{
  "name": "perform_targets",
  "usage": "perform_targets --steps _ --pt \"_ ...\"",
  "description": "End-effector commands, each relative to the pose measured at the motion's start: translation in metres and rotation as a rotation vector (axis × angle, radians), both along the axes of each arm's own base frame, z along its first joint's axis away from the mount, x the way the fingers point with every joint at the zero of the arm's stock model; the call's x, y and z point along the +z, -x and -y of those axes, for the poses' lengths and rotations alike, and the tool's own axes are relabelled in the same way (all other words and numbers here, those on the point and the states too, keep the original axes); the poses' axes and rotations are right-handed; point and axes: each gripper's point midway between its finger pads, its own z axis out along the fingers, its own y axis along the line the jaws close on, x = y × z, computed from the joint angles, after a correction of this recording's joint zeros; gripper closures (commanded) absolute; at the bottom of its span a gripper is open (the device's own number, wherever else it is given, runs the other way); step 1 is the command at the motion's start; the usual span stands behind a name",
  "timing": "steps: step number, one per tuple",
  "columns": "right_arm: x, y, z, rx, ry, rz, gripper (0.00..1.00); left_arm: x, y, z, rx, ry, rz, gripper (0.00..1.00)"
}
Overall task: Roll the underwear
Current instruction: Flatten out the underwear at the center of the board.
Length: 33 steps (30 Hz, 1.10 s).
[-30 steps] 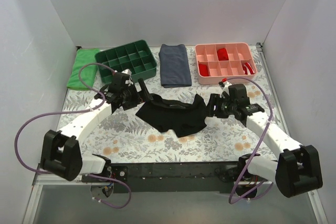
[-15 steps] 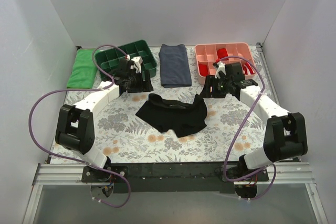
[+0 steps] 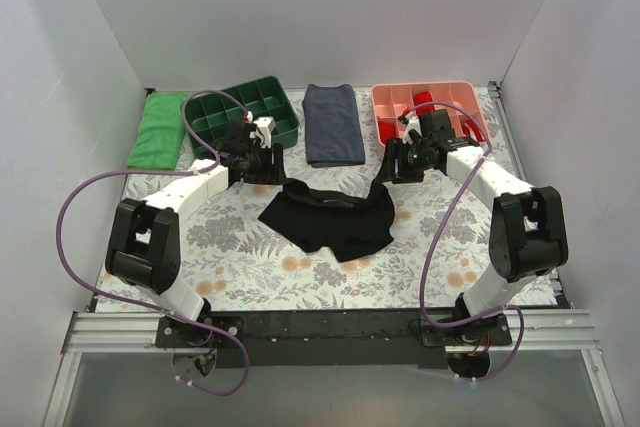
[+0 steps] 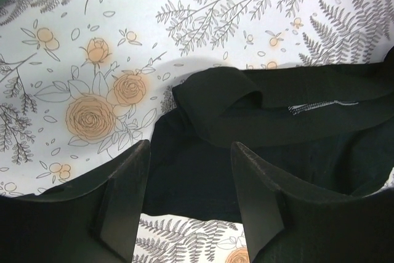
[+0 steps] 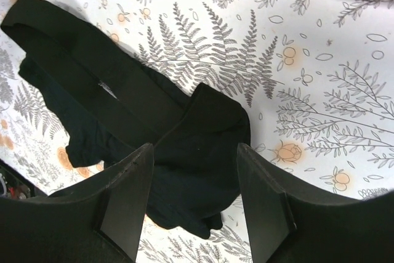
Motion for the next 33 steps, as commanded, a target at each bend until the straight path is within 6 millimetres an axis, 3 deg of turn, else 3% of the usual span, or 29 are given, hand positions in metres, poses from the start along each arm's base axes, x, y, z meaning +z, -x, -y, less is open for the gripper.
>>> perform_targets --steps 1,6,14,21,28,33 --pt "0.004 -0.008 0.0 -0.018 0.052 0.012 0.36 -0.001 0.0 -0.001 -0.027 -0.007 0.022 0.47" --pt "0.003 -0.01 -0.003 -0.017 0.1 0.014 0.36 -0.008 0.005 0.001 -0.043 -0.003 -0.002 0.5" --pt "-0.002 -0.023 -0.009 -0.016 0.2 -0.01 0.37 -0.001 0.006 0.021 -0.084 0.017 0.009 0.53" --pt "-0.018 -0.023 -0.007 -0.006 0.306 -0.021 0.41 -0.019 0.01 0.024 -0.073 -0.065 -0.013 0.55" --pt "-0.012 -0.01 -0.026 0.07 0.164 0.039 0.38 0.003 0.009 0.016 -0.029 -0.052 0.079 0.35" --pt "-0.022 -0.009 -0.024 0.058 0.181 0.01 0.38 -0.004 0.004 0.019 -0.038 -0.06 0.065 0.37"
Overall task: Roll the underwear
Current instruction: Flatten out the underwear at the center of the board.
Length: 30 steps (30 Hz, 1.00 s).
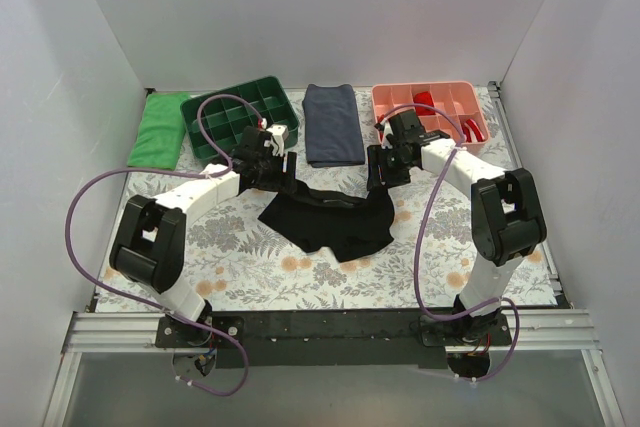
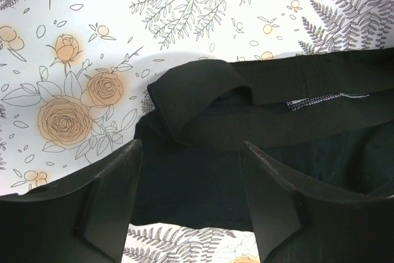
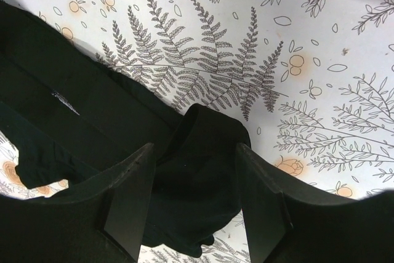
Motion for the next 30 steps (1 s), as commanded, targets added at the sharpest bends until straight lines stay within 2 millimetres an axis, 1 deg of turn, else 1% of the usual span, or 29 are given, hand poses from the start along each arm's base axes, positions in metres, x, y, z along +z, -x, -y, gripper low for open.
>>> perform_targets --steps 1,2,4,5,6,8,10,11,12,13,15,17,18,19,20,21,23,24,25,26,27,29,30 --pt "0.012 -0.011 -0.003 0.001 -0.016 0.068 0.38 0.016 -0.012 0.0 0.008 0.007 0.069 0.39" --pt "0.012 -0.012 -0.001 -0.006 -0.006 0.076 0.38 0.015 -0.015 -0.001 0.016 -0.002 0.071 0.45" --pt "0.01 -0.013 0.0 -0.009 0.007 0.068 0.38 0.014 -0.02 0.0 0.018 -0.01 0.075 0.54" --pt "0.014 -0.017 -0.001 -0.003 0.006 0.076 0.38 0.013 -0.021 0.0 0.018 -0.013 0.073 0.57" --pt "0.011 -0.018 -0.002 -0.002 0.007 0.068 0.39 0.011 -0.022 -0.001 0.024 -0.016 0.071 0.62" --pt "0.014 -0.021 -0.004 0.0 0.002 0.071 0.39 0.013 -0.025 0.001 0.026 -0.01 0.082 0.64" --pt "0.009 -0.023 -0.003 -0.004 0.017 0.057 0.41 0.008 -0.025 0.001 0.027 -0.014 0.071 0.66" --pt "0.01 -0.024 -0.004 -0.002 0.018 0.057 0.41 0.006 -0.025 0.001 0.027 -0.016 0.067 0.67" --pt "0.009 -0.024 -0.003 0.002 0.021 0.057 0.42 0.004 -0.025 0.001 0.026 -0.017 0.061 0.69" --pt "0.009 -0.026 -0.003 0.0 0.021 0.064 0.43 0.002 -0.026 0.001 0.029 -0.018 0.058 0.74" --pt "0.008 -0.026 -0.003 0.001 0.02 0.064 0.46 0.0 -0.026 0.001 0.034 -0.018 0.055 0.75" --pt "0.005 -0.026 -0.003 0.005 0.024 0.054 0.47 -0.001 -0.027 0.003 0.03 -0.015 0.052 0.76" --pt "0.003 -0.025 -0.002 0.004 0.031 0.041 0.5 -0.002 -0.028 0.003 0.031 -0.015 0.05 0.77" --pt "0.002 -0.025 -0.003 0.004 0.032 0.04 0.53 -0.001 -0.028 0.004 0.03 -0.012 0.053 0.81" --pt "0.002 -0.026 -0.002 0.003 0.033 0.042 0.58 -0.002 -0.029 0.004 0.03 -0.011 0.05 0.82" --pt "0.001 -0.026 -0.001 -0.002 0.036 0.043 0.67 0.001 -0.03 0.005 0.031 -0.008 0.055 0.83" --pt "0.002 -0.026 -0.002 -0.001 0.036 0.047 0.77 0.001 -0.031 0.006 0.032 -0.006 0.054 0.89" --pt "0.004 -0.027 -0.001 -0.004 0.035 0.053 0.84 0.001 -0.031 0.006 0.034 -0.007 0.051 0.91" --pt "0.004 -0.027 0.0 -0.005 0.04 0.055 0.87 0.0 -0.031 0.006 0.034 -0.009 0.047 0.93" --pt "0.004 -0.027 0.0 -0.005 0.041 0.058 0.95 -0.001 -0.031 0.006 0.033 -0.009 0.044 0.96" --pt "0.006 -0.028 0.001 -0.006 0.042 0.062 0.99 -0.002 -0.031 0.005 0.033 -0.011 0.04 0.97" --pt "0.005 -0.026 0.001 -0.003 0.044 0.062 0.99 -0.003 -0.029 0.005 0.034 -0.011 0.032 1.0" --pt "0.006 -0.025 0.003 -0.007 0.048 0.063 0.99 -0.002 -0.029 0.005 0.041 -0.008 0.028 1.0"
